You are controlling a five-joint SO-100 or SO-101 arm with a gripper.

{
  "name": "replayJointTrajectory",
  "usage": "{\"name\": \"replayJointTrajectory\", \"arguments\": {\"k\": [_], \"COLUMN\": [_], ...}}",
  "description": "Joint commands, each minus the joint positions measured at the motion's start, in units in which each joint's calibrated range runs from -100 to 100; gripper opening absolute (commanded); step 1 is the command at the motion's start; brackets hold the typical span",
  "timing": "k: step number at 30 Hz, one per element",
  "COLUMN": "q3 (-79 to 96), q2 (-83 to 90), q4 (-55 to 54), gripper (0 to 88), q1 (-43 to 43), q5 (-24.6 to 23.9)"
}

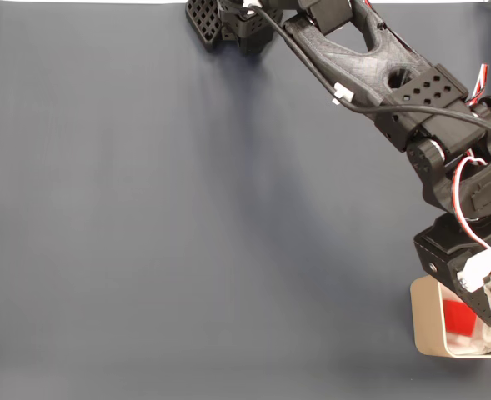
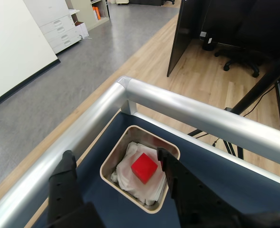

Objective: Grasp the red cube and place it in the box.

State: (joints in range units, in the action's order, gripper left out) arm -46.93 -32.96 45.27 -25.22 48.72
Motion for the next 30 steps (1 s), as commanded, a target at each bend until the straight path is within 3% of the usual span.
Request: {"name": "replayJointTrajectory", "arguments": {"k": [1, 16, 27, 30], "q3": [-3.0, -2.8, 4.0, 7.2], "q2": [1.2, 1.9, 7.9, 10.6], "q4": [-1.4, -1.3, -2.3, -3.5], "gripper": [40.6, 39.6, 2.7, 0.0], "q1": [-0.2, 0.1, 1.6, 2.4], "q5": [-0.4, -0.5, -0.6, -0.8]}}
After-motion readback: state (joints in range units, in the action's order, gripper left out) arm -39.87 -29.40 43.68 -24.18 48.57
